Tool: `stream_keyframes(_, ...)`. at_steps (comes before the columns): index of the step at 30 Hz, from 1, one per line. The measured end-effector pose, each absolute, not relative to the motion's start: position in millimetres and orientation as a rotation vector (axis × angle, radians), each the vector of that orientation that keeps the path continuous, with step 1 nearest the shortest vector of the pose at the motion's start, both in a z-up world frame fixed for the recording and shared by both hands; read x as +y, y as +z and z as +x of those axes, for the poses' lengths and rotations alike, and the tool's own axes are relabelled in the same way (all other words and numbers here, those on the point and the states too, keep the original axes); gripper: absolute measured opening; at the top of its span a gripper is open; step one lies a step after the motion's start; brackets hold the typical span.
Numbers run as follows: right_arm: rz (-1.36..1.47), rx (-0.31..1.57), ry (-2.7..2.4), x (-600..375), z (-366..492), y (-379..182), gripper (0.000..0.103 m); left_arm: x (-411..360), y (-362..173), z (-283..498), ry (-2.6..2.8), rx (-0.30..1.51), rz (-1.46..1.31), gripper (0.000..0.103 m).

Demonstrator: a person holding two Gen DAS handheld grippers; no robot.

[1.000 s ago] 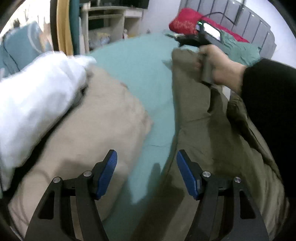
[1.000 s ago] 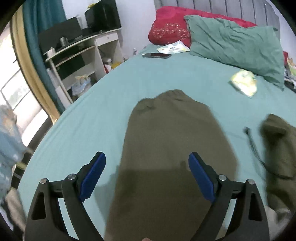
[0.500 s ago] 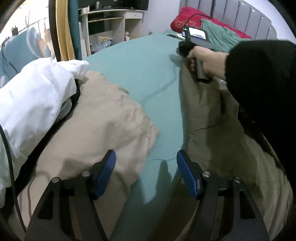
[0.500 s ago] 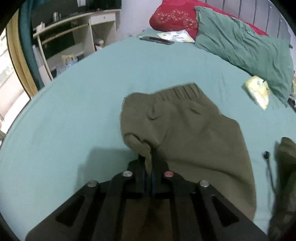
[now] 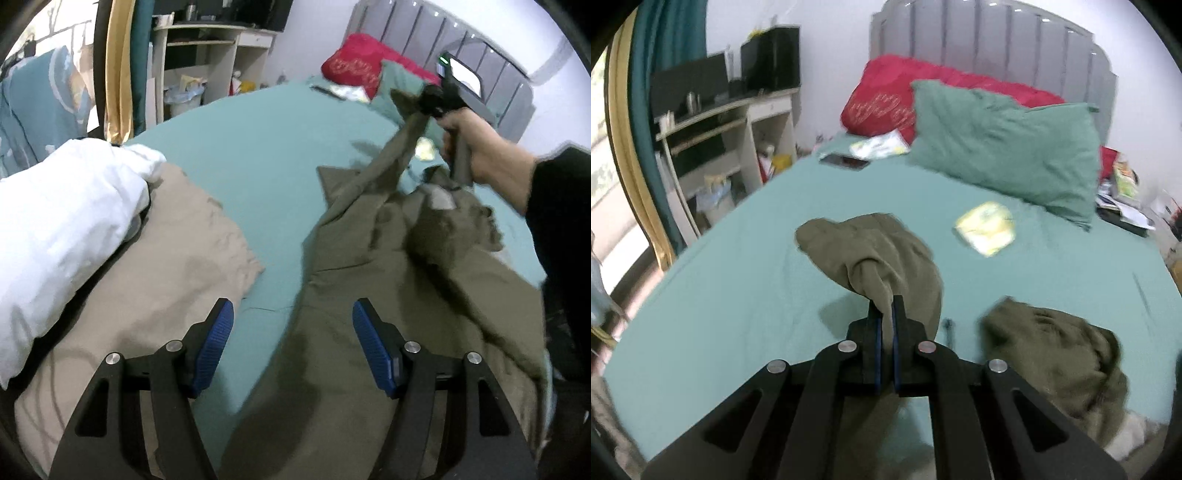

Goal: Fold large clothes

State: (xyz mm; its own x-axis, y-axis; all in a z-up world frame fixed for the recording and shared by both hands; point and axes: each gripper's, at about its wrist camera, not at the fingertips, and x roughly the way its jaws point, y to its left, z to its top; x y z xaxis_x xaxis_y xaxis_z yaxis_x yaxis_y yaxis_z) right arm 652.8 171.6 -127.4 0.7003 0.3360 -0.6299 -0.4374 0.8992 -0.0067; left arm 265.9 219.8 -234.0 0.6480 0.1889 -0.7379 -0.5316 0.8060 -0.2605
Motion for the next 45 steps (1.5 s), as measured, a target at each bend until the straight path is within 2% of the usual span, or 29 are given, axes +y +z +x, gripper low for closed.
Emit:
stream_keyframes(8, -0.07, 0.618, 0.427, 53, 592, -84, 0.004, 205, -229, 257, 0.427, 0.756, -0.444, 0.071)
stream_keyframes(16, 0.056, 0.593, 0.389, -55, 559, -76, 0.004, 182, -220, 265, 0.366, 0.747, -0.397, 0.071)
stream_keyframes(25, 0.166, 0.636, 0.277, -168, 515, -116, 0.005, 166, -228, 279, 0.3, 0.749, -0.428, 0.071)
stream_keyframes(34, 0.251, 0.759, 0.237, -244, 495, -195, 0.007, 139, -234, 297, 0.264, 0.801, -0.332, 0.071)
stream_keyframes(35, 0.263, 0.789, 0.226, -252, 495, -207, 0.01, 137, -235, 299, 0.253, 0.808, -0.328, 0.071)
stream_keyframes(37, 0.283, 0.824, 0.197, -264, 493, -220, 0.027, 134, -237, 304, 0.247, 0.823, -0.303, 0.071)
stream_keyframes(38, 0.303, 0.84, 0.169, -272, 492, -225, 0.05, 135, -237, 307, 0.244, 0.827, -0.3, 0.071)
stream_keyframes(39, 0.31, 0.848, 0.148, -277, 491, -227, 0.069, 134, -238, 310, 0.237, 0.832, -0.306, 0.071)
stream_keyframes(45, 0.311, 0.863, -0.051, -312, 464, -232, 0.071, 139, -240, 334, 0.168, 0.863, -0.335, 0.071)
